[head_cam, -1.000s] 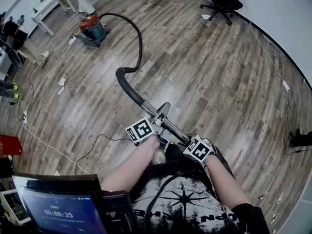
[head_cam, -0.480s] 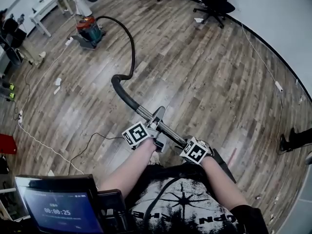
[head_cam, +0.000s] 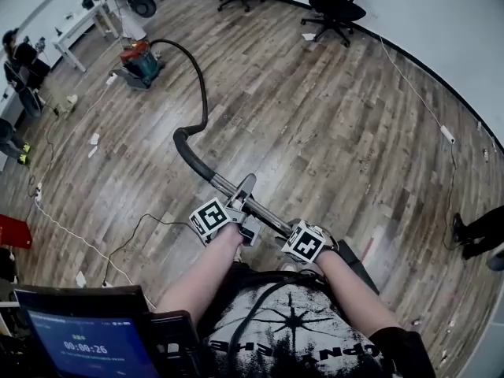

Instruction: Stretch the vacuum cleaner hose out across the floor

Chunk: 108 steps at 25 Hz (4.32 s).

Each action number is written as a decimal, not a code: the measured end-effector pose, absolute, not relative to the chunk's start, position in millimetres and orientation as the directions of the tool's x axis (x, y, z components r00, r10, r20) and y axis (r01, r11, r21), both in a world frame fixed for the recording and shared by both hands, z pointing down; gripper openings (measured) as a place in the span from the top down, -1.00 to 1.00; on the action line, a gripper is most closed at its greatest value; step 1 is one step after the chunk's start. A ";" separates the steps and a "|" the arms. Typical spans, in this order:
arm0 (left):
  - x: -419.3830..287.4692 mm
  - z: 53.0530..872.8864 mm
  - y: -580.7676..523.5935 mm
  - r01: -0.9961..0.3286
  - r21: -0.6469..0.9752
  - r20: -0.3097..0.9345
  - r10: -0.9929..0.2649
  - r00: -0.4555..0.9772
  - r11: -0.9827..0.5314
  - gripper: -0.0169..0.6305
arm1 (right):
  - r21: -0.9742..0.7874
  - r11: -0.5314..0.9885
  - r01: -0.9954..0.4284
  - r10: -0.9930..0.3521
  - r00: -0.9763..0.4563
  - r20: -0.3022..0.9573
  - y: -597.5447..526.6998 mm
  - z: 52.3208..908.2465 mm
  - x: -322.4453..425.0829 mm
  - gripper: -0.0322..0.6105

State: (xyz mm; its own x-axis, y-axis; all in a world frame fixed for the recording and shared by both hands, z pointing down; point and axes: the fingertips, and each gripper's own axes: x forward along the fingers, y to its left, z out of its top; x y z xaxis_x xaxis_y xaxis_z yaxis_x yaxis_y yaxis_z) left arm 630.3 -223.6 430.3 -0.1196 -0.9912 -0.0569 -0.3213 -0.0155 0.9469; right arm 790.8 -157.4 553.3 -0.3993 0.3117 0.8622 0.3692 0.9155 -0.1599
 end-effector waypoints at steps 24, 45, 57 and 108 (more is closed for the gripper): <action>784.8 489.8 -255.9 -0.250 0.967 0.061 -0.997 0.057 0.044 0.82 | -0.314 0.931 0.185 0.363 -0.401 0.841 -145.2 592.0 936.2 0.61; 968.2 536.2 -289.7 -0.121 0.991 0.086 -0.954 0.287 0.053 0.82 | -0.302 0.950 -0.080 0.249 -0.386 0.888 -145.5 627.7 1095.9 0.61; 996.0 569.7 -280.0 -0.141 0.986 0.088 -0.996 0.017 0.084 0.82 | 0.057 0.992 0.109 -0.015 -0.357 0.934 -199.1 667.7 1152.8 0.60; 1158.6 936.3 -297.3 -0.718 0.235 0.440 -0.587 0.680 -0.655 0.95 | 0.007 0.994 -0.105 -0.025 -0.170 0.985 -330.8 1321.6 1346.5 0.62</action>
